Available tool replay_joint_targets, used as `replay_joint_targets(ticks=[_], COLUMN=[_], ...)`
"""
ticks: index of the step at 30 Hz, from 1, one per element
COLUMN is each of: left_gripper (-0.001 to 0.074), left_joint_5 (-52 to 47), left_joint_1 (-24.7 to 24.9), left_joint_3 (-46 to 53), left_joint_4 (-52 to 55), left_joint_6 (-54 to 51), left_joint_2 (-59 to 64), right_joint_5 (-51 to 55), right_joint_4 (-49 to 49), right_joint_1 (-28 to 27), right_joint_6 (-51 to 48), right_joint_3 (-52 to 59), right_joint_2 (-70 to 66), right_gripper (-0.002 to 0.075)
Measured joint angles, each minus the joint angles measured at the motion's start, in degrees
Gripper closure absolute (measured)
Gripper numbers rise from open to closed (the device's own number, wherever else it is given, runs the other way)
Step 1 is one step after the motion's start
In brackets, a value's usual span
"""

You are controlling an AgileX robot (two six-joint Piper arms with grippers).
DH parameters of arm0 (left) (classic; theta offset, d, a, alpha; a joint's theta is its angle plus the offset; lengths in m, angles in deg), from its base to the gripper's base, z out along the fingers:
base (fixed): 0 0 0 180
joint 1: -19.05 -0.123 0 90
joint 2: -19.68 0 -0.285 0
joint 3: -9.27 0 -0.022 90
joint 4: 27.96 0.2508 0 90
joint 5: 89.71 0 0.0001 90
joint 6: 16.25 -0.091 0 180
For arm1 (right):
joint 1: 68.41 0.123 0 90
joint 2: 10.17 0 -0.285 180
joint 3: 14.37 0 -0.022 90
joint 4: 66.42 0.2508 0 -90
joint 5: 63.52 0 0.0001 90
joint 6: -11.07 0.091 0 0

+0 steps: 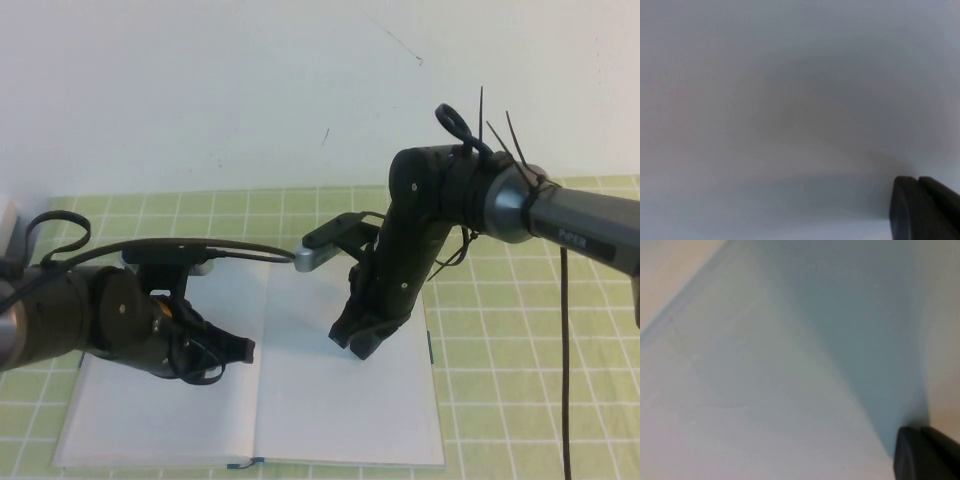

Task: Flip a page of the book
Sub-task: Open the closed book

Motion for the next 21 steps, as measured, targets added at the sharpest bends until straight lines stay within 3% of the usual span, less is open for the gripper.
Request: replay_joint_targets(ticks=[8, 15, 21], left_gripper=[0.0738, 0.0738, 0.0738], left_joint_5=[-2.7, -20.43, -25.12], left_joint_1=[0.0, 0.0, 0.0], left_joint_3=[0.0, -1.73, -1.83], left_joint_4=[-0.46, 0.01, 3.46], left_joint_6=[0.04, -6.16, -7.22], left_joint_2=[-7.22, -20.47, -34.69], right_joint_5=[0.49, 2.73, 4.46], right_joint_4=[-7.56, -18.5, -22.06], right_joint_1=[0.59, 0.59, 0.59], right_joint_6=[0.88, 0.88, 1.47], right_joint_3=[-0.11, 0.11, 0.11], right_joint_2=[2.44, 15.7, 26.62], right_gripper=[0.0727, 0.0727, 0.0727])
